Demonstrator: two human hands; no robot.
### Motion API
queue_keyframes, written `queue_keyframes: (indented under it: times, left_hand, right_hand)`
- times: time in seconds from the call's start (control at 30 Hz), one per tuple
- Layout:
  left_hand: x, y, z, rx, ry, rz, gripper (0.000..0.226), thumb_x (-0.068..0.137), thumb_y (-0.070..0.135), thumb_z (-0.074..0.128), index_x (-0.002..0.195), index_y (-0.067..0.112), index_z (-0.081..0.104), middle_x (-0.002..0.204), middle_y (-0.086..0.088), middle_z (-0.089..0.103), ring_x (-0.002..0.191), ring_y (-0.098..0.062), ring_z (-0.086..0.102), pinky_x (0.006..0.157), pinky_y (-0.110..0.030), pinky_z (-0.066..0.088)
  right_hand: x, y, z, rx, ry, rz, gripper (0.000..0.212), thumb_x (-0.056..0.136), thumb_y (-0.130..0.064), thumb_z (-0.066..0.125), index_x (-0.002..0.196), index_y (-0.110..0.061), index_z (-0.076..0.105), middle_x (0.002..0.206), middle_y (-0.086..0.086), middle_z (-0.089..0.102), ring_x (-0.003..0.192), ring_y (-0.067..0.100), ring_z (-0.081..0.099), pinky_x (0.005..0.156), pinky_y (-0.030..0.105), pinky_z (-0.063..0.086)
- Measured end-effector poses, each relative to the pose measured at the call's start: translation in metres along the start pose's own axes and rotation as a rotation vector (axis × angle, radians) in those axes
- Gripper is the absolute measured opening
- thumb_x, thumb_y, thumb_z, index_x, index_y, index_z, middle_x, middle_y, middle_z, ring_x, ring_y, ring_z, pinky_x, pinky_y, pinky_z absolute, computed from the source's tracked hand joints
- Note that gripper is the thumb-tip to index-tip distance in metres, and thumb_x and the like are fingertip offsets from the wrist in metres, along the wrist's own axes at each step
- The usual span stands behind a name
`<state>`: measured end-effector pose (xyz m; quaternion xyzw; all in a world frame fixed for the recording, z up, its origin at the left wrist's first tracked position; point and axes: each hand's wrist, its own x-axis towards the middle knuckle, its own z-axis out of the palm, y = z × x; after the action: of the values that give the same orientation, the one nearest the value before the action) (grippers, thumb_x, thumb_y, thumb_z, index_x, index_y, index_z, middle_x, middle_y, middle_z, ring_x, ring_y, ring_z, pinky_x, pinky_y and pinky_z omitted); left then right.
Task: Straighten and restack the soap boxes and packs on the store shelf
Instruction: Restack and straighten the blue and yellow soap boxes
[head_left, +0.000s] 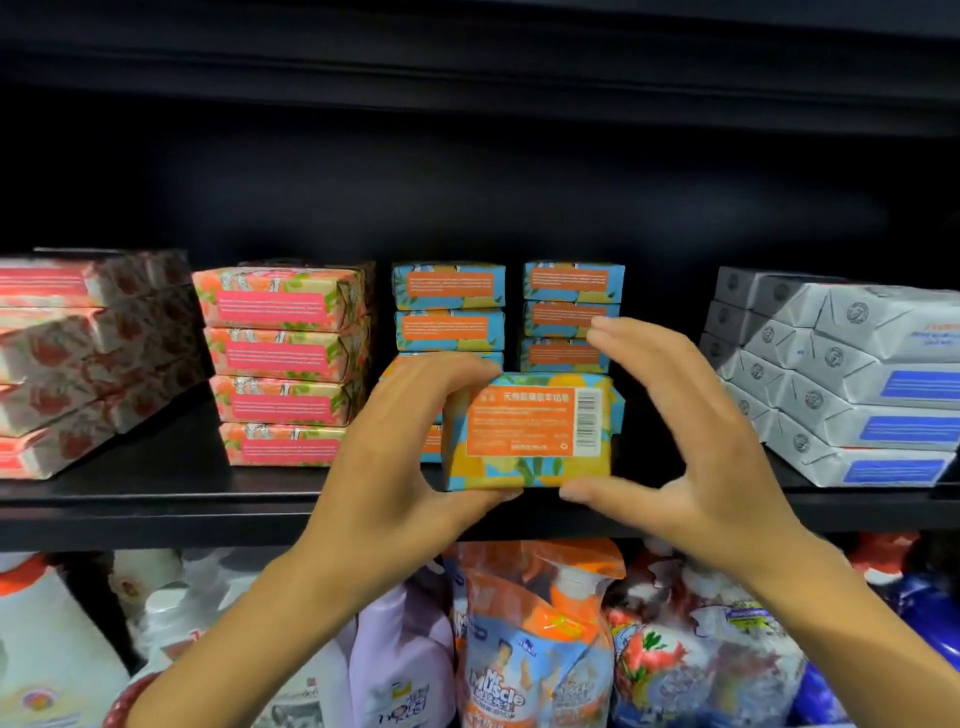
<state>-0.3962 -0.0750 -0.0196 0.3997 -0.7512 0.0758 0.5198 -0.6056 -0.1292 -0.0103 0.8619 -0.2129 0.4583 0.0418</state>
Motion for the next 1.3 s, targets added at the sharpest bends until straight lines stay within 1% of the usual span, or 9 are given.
queue_keyframes:
  times: [0.13, 0.27, 0.4, 0.53, 0.73, 0.9, 1.13, 1.23, 1.3]
  left_hand:
    - [0.015, -0.007, 0.006, 0.105, -0.136, -0.099, 0.051, 0.077, 0.009, 0.077, 0.123, 0.006, 0.055, 0.118, 0.005, 0.053, 0.125, -0.023, 0.048, 0.103, -0.033, 0.037]
    - [-0.002, -0.008, 0.005, 0.105, 0.028, 0.084, 0.062, 0.065, 0.005, 0.086, 0.119, 0.008, 0.056, 0.13, -0.01, 0.055, 0.125, -0.024, 0.048, 0.1, -0.046, 0.043]
    - [0.0, -0.007, -0.001, -0.105, -0.003, -0.044, 0.074, 0.066, 0.042, 0.08, 0.128, 0.016, 0.05, 0.136, 0.006, 0.049, 0.129, -0.012, 0.045, 0.104, -0.032, 0.04]
    - [0.004, -0.004, -0.006, -0.349, -0.038, -0.329, 0.074, 0.054, 0.046, 0.079, 0.121, 0.027, 0.056, 0.117, 0.013, 0.063, 0.109, -0.005, 0.06, 0.089, -0.033, 0.054]
    - [0.006, -0.006, -0.008, -0.31, 0.037, -0.333, 0.072, 0.044, 0.028, 0.089, 0.109, 0.019, 0.061, 0.104, 0.007, 0.069, 0.095, -0.006, 0.067, 0.079, -0.027, 0.056]
    - [0.013, -0.012, -0.017, -0.15, 0.184, -0.313, 0.066, 0.043, 0.045, 0.09, 0.1, 0.028, 0.061, 0.092, 0.024, 0.068, 0.084, 0.007, 0.065, 0.068, -0.008, 0.049]
    - [0.017, -0.02, -0.006, 0.336, 0.185, -0.253, 0.072, 0.064, 0.056, 0.074, 0.12, 0.015, 0.059, 0.106, 0.005, 0.067, 0.091, -0.006, 0.06, 0.072, -0.023, 0.05]
    - [0.016, -0.021, -0.002, 0.441, 0.161, -0.171, 0.063, 0.071, 0.054, 0.069, 0.117, 0.012, 0.06, 0.107, -0.001, 0.067, 0.091, 0.0, 0.053, 0.071, -0.012, 0.041]
    - [0.016, -0.023, -0.002, 0.503, 0.148, -0.137, 0.06, 0.077, 0.05, 0.066, 0.117, 0.007, 0.059, 0.115, -0.007, 0.064, 0.103, -0.015, 0.057, 0.084, -0.02, 0.04]
  right_hand:
    - [0.01, -0.008, -0.001, 0.17, -0.063, 0.219, 0.074, 0.07, -0.049, 0.072, 0.135, -0.022, 0.048, 0.128, -0.014, 0.053, 0.119, -0.005, 0.046, 0.096, 0.009, 0.036]
    - [0.015, -0.015, 0.001, 0.225, -0.043, 0.226, 0.053, 0.069, -0.043, 0.075, 0.115, -0.02, 0.063, 0.109, -0.013, 0.062, 0.104, 0.003, 0.058, 0.085, 0.015, 0.046]
    - [0.011, -0.017, 0.011, -0.017, 0.12, -0.035, 0.032, 0.074, -0.013, 0.072, 0.105, -0.007, 0.064, 0.103, 0.001, 0.063, 0.099, 0.013, 0.058, 0.085, 0.025, 0.046]
    - [0.005, -0.009, 0.022, -0.117, 0.256, -0.256, 0.026, 0.078, 0.005, 0.063, 0.103, -0.002, 0.061, 0.101, 0.013, 0.065, 0.103, 0.022, 0.056, 0.092, 0.033, 0.047]
    - [-0.001, 0.0, 0.028, -0.115, 0.262, -0.258, 0.027, 0.084, -0.013, 0.063, 0.107, -0.008, 0.051, 0.109, 0.013, 0.062, 0.111, 0.022, 0.053, 0.097, 0.034, 0.046]
    - [-0.012, 0.008, 0.023, -0.042, 0.298, -0.038, 0.034, 0.083, -0.03, 0.065, 0.108, -0.009, 0.057, 0.109, -0.002, 0.056, 0.107, 0.01, 0.053, 0.095, 0.018, 0.04]
    - [-0.031, 0.02, 0.038, -0.067, -0.108, 0.213, 0.051, 0.077, -0.062, 0.05, 0.098, -0.019, 0.066, 0.099, -0.013, 0.061, 0.096, 0.004, 0.055, 0.078, 0.022, 0.048]
    - [-0.035, 0.022, 0.041, -0.149, -0.177, 0.158, 0.049, 0.076, -0.063, 0.052, 0.095, -0.02, 0.068, 0.095, -0.014, 0.063, 0.093, 0.005, 0.058, 0.072, 0.024, 0.051]
    - [-0.035, 0.022, 0.042, -0.177, -0.178, 0.147, 0.042, 0.076, -0.057, 0.058, 0.094, -0.02, 0.068, 0.093, -0.014, 0.063, 0.091, 0.006, 0.059, 0.069, 0.022, 0.051]
